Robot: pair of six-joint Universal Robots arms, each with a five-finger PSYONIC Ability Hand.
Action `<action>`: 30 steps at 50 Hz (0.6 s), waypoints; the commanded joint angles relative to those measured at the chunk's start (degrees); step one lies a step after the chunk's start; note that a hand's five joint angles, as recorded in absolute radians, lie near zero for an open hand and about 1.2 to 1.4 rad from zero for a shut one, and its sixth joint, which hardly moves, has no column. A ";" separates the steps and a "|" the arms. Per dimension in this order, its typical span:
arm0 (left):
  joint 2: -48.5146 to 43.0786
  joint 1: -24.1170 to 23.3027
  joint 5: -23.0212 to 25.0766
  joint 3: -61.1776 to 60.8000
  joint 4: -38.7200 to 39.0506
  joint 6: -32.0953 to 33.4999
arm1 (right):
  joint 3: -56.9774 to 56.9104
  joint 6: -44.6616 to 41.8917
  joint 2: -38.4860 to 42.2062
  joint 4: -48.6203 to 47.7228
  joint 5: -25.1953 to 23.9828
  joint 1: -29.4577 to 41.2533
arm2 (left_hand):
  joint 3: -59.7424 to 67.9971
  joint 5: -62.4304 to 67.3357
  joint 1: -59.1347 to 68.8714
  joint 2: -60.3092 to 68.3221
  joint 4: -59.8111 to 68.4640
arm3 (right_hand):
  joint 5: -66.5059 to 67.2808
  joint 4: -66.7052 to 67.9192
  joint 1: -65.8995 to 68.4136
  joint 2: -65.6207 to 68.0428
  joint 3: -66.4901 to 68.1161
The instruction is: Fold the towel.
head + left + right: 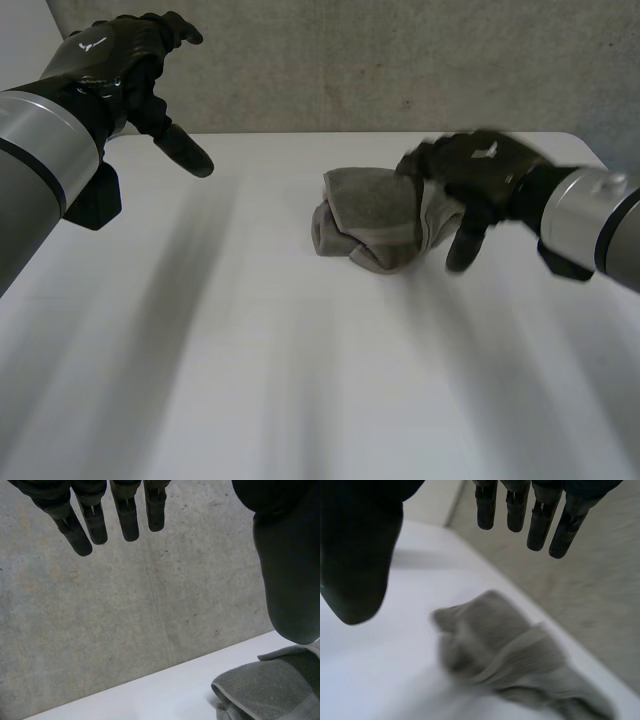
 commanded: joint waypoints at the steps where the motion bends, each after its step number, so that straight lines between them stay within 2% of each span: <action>1: 0.21 0.00 -0.04 -0.17 -0.04 0.08 | 2.04 12.57 -6.40 -15.96 11.14 -2.89 | -4.68 -13.02 -5.26 -5.01 -5.75 | -3.17 -4.66 -3.41 -4.89 -4.39; 3: 0.21 0.00 -0.12 -0.17 -0.04 0.08 | 3.61 14.32 -8.86 -19.55 13.59 -5.60 | -4.85 -13.19 -5.43 -5.18 -5.92 | -3.17 -4.66 -3.41 -4.89 -4.39; 7: 0.38 0.00 -0.56 -0.17 -0.12 0.08 | 3.88 14.33 -9.22 -19.74 14.21 -6.58 | -5.02 -13.36 -5.60 -5.35 -6.08 | -3.17 -4.66 -3.41 -4.89 -4.39; 13: 0.56 0.00 -0.83 -0.17 -0.12 0.60 | 3.88 14.33 -8.43 -19.65 14.30 -6.58 | -5.02 -13.36 -5.60 -5.35 -6.08 | -3.17 -4.66 -3.41 -4.89 -4.39; 21: 0.56 0.00 -1.00 -0.52 -0.12 4.38 | 4.06 14.33 -7.28 -19.47 14.39 -6.58 | -5.18 -13.53 -5.77 -5.52 -6.25 | -3.17 -4.66 -3.41 -4.89 -4.39; 30: 0.38 -0.08 -2.41 -0.52 0.05 4.74 | 4.14 14.24 -6.06 -18.95 13.78 -6.58 | -5.02 -13.36 -5.60 -5.35 -6.08 | -3.17 -4.66 -3.41 -4.89 -4.39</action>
